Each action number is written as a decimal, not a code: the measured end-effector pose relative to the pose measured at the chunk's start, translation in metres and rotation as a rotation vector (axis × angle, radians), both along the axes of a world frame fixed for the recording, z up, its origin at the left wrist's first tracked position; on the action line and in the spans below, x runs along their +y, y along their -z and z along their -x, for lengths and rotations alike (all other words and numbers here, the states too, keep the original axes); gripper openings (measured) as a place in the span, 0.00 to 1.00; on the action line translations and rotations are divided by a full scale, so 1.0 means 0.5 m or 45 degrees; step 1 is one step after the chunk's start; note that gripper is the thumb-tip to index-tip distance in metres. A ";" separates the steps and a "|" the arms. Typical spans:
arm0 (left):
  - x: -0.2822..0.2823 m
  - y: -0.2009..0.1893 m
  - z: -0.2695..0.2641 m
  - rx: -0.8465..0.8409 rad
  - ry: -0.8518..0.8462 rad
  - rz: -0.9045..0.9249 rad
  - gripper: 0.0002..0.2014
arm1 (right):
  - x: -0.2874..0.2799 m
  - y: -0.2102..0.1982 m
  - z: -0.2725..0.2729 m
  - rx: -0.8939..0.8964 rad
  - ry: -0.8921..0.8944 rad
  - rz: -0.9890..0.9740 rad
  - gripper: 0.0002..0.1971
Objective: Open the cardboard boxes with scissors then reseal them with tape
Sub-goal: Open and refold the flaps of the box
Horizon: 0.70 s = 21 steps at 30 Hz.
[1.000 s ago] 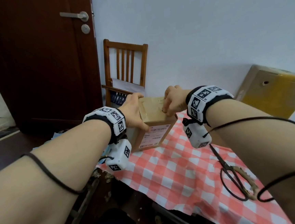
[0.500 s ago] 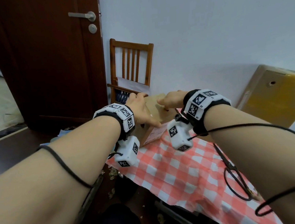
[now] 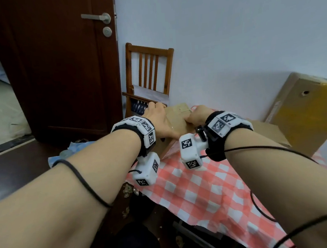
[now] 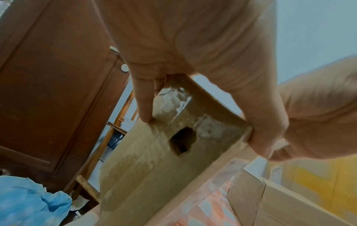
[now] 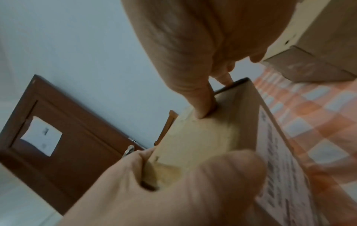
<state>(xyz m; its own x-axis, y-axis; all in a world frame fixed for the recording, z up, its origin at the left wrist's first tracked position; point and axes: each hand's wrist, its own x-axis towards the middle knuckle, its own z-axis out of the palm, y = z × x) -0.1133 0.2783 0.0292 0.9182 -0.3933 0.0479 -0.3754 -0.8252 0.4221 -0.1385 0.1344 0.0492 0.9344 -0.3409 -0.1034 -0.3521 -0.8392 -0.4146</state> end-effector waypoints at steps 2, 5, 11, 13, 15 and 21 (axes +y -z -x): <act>0.003 -0.002 -0.005 0.060 -0.010 0.023 0.62 | -0.010 0.007 -0.010 -0.052 0.075 -0.110 0.17; 0.005 0.005 -0.024 0.116 -0.057 0.104 0.67 | -0.015 0.006 -0.011 -0.064 0.146 -0.251 0.14; 0.033 -0.003 -0.017 0.169 -0.012 0.107 0.67 | -0.005 -0.002 -0.020 -0.095 0.156 -0.353 0.17; 0.043 -0.002 -0.027 0.146 -0.020 0.043 0.64 | 0.008 -0.006 -0.022 -0.163 0.116 -0.376 0.16; 0.053 -0.005 -0.032 0.127 -0.045 0.003 0.61 | 0.014 -0.008 -0.025 -0.218 0.014 -0.372 0.13; 0.065 -0.007 -0.034 0.118 -0.046 -0.011 0.59 | 0.010 -0.044 -0.010 -0.027 -0.276 -0.266 0.06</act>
